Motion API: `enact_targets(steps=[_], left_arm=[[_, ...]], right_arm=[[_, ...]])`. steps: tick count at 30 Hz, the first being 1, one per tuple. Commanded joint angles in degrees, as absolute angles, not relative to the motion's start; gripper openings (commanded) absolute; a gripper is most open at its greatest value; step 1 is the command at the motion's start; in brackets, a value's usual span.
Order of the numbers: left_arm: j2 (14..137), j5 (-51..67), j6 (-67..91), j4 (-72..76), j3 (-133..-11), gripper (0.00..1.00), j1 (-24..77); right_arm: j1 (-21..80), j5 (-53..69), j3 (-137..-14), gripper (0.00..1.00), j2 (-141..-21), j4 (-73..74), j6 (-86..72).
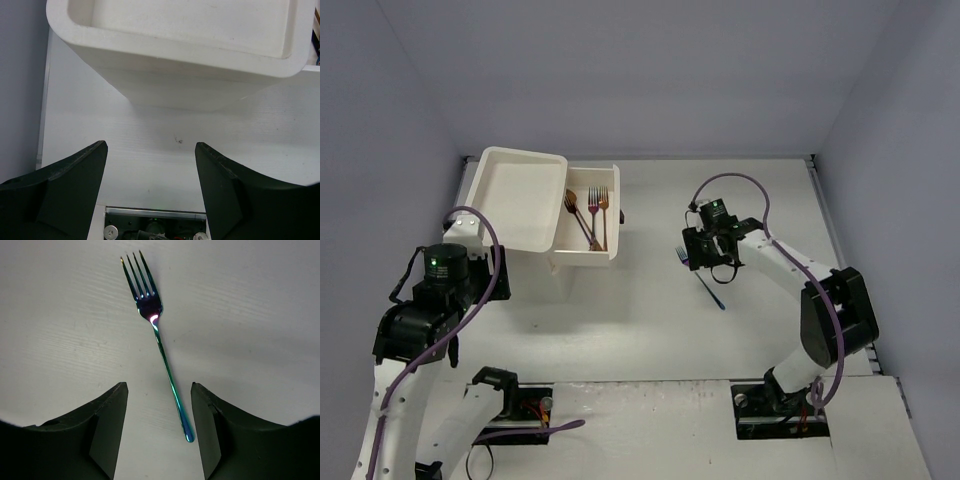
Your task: Sort the eating utensils into containers
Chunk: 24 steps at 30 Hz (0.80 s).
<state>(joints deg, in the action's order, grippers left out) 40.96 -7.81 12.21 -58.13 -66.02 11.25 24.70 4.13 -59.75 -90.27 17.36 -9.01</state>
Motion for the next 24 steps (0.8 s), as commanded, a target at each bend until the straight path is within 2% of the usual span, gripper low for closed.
enact_targets(steps=[1, 24], left_arm=[[41.05, -8.70, 12.57, -56.60, -68.30, 0.68, 11.60], [40.52, -8.88, 12.72, -56.58, -68.23, 0.68, 11.69]], right_arm=[[24.86, 0.64, -62.44, 0.50, -92.46, 21.32, -6.54], [25.64, 1.98, -70.99, 0.31, -108.27, 21.89, -2.99]])
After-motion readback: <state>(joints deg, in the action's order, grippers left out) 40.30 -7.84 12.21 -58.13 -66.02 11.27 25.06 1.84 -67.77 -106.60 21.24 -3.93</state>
